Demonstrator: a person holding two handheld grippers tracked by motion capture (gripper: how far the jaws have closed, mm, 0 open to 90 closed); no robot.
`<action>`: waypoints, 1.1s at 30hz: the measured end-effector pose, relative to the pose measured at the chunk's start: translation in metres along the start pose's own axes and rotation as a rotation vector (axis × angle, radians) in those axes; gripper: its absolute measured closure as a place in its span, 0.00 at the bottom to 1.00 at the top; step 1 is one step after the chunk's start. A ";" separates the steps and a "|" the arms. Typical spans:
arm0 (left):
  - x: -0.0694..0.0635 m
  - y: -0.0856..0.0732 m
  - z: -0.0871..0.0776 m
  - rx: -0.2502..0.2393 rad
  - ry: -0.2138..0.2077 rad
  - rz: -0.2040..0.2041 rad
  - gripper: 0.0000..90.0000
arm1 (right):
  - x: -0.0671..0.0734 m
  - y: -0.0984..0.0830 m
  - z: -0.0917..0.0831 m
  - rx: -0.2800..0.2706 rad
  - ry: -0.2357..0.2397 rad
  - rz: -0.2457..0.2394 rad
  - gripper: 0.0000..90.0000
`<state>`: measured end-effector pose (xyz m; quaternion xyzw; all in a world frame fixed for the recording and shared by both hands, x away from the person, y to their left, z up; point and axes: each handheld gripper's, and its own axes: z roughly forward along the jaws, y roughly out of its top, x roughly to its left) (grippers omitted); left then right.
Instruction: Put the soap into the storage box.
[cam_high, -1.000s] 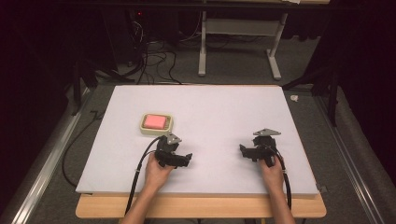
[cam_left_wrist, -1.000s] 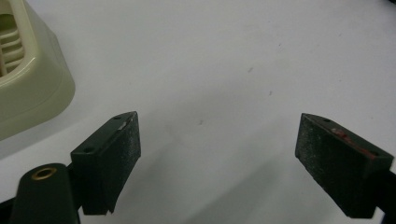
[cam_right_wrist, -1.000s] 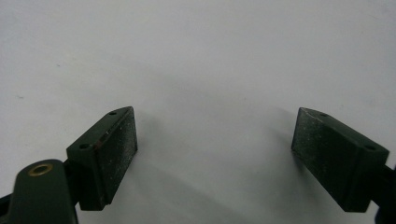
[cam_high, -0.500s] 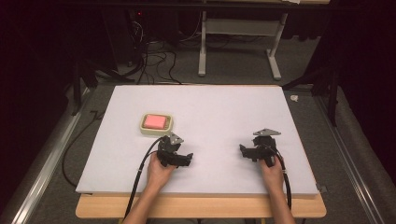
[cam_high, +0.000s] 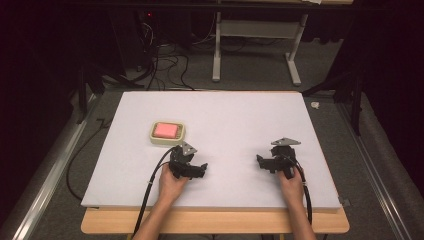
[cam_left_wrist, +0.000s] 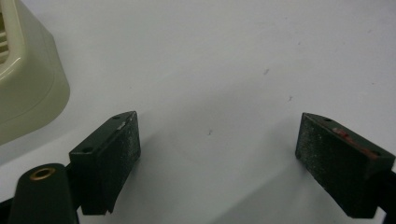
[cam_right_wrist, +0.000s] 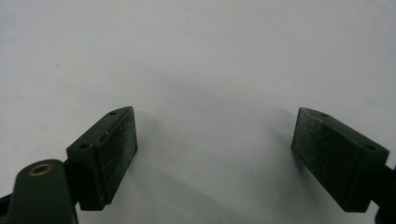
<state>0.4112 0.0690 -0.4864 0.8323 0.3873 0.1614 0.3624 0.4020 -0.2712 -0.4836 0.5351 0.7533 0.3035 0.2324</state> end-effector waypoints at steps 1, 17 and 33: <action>0.000 0.000 0.000 0.000 0.000 0.001 0.16 | 0.000 0.000 0.000 0.000 0.000 0.000 0.16; 0.000 -0.001 0.000 -0.007 0.005 0.005 0.16 | 0.000 0.000 0.000 0.000 0.000 0.000 0.16; 0.000 -0.002 0.000 -0.010 0.005 0.001 0.17 | 0.000 0.000 0.000 0.001 0.001 0.002 0.16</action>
